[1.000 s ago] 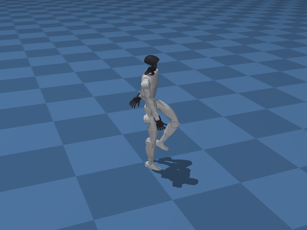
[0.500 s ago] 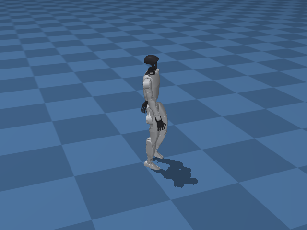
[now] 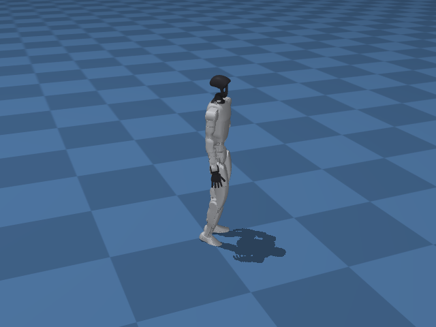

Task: Upper body actions

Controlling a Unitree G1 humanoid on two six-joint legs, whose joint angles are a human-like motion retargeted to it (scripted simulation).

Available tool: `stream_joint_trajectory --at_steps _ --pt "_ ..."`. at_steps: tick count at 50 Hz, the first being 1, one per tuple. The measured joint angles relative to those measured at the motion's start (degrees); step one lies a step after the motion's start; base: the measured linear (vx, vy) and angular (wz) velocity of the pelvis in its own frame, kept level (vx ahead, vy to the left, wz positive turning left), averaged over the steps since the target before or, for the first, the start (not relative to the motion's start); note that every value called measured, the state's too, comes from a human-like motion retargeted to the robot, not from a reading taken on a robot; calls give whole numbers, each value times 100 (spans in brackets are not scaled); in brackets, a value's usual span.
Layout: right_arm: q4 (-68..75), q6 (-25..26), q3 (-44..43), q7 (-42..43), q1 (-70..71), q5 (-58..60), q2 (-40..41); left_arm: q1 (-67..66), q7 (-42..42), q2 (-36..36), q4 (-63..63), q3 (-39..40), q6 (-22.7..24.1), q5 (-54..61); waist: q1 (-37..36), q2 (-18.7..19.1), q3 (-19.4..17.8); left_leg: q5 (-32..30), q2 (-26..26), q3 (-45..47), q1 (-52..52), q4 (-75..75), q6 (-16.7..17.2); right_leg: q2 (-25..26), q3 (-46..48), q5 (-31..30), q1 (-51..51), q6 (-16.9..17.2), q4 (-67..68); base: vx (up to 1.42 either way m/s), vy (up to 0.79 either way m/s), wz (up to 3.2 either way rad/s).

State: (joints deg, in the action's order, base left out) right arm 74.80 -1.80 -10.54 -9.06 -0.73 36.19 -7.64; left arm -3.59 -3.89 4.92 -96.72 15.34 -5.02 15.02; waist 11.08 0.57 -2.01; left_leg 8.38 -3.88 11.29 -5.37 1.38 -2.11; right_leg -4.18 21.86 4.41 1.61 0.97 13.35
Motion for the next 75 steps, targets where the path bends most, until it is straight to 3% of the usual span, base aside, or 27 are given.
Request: stream_joint_trajectory --at_steps 5,7,10,12,20,30,38,40,42,44,47,50,52,57,60,67,75 --pt "47 -243 -95 336 -478 254 -71 580 108 -142 -68 -583 117 202 36 85 -420 56 261 126 -146 32 -77 -312 -302 -1375 -967 215 2183 -23 18 -29" --pt "253 -151 -106 454 -680 338 -132 952 247 -278 13 -759 303 271 93 146 -582 45 371 251 -221 13 -102 -534 -281 -1279 -1489 -50 3342 -19 16 -41" --pt "747 139 -154 465 -859 357 -230 1653 495 -415 343 -823 548 345 437 72 -859 -5 387 276 -313 -7 -166 -1432 207 -688 -2137 -513 4985 -24 13 17" --pt "1106 378 -218 361 -981 370 -287 2083 709 -511 666 -824 798 372 680 25 -983 -28 424 149 -294 35 -192 -1742 219 -498 -2599 -673 5742 -21 8 63" --pt "2111 729 -293 1018 -1473 336 -402 3244 1268 -633 1154 -708 1242 287 1089 -81 -921 -53 505 -131 -193 74 -244 -1804 -219 -468 -4084 -570 6724 -3 -1 28" --pt "1112 317 -477 354 -1005 6 -176 2913 1063 -326 1091 -861 989 21 1074 -77 -752 59 557 204 -215 23 -250 -1341 28 -952 -3135 -407 5471 1 -1 -26" --pt "290 44 -192 6 -486 -407 26 2167 590 -346 466 -887 598 -91 583 -59 -379 205 451 514 -209 -14 -181 -148 -491 -1835 -1280 252 2205 8 -5 -36" --pt "183 -1 -82 6 -393 -323 21 1966 486 -362 339 -965 508 -167 460 -165 -260 253 248 526 -202 -8 -190 -54 -722 -1697 -701 553 1011 13 -10 -18" --pt "136 -11 26 13 -313 -197 22 1780 395 -362 243 -1018 470 -229 363 -247 -159 303 88 527 -211 -3 -188 15 -724 -877 -207 527 171 16 -11 -10" --pt "130 -7 102 14 -263 -56 40 1635 365 -363 153 -1026 464 -246 274 -312 -42 346 -41 522 -208 -4 -168 26 -562 -450 42 362 -517 15 -6 -14" --pt "170 19 135 33 -254 135 83 1487 337 -381 74 -987 458 -283 11 -318 140 394 -108 628 -150 -22 -113 -12 -412 -625 163 389 -1204 14 -10 -49" --pt "275 -48 121 223 -288 306 107 1447 315 -395 75 -953 440 -278 -232 -217 296 402 -27 808 -17 -63 -37 -41 -416 -723 -18 505 -1280 10 -14 -65" --pt "402 -64 91 500 -322 401 78 1461 318 -408 120 -923 420 -253 -174 -148 305 362 24 810 47 -88 -4 15 -743 -632 -239 373 -1089 7 -9 -17" --pt "818 75 -97 900 -493 319 -127 1599 284 -424 310 -860 332 -181 340 40 92 241 155 681 105 -74 47 136 -623 -519 -204 233 -1015 5 -9 39" --pt "1126 265 -271 912 -671 42 -297 1720 276 -428 402 -789 258 -276 551 84 49 199 190 549 161 -35 103 168 -545 -546 -126 176 -1167 6 -12 46" --pt "1574 609 -815 992 -1140 -369 -441 1615 308 -518 540 -915 253 -352 181 75 214 127 222 614 251 -36 225 215 -526 -609 -168 39 -1313 12 -13 -1" --pt "1297 688 -751 790 -984 -67 -413 1511 240 -454 322 -855 141 -326 423 173 18 84 379 534 249 85 325 307 -374 -580 -34 -79 -1333 1 -7 14"
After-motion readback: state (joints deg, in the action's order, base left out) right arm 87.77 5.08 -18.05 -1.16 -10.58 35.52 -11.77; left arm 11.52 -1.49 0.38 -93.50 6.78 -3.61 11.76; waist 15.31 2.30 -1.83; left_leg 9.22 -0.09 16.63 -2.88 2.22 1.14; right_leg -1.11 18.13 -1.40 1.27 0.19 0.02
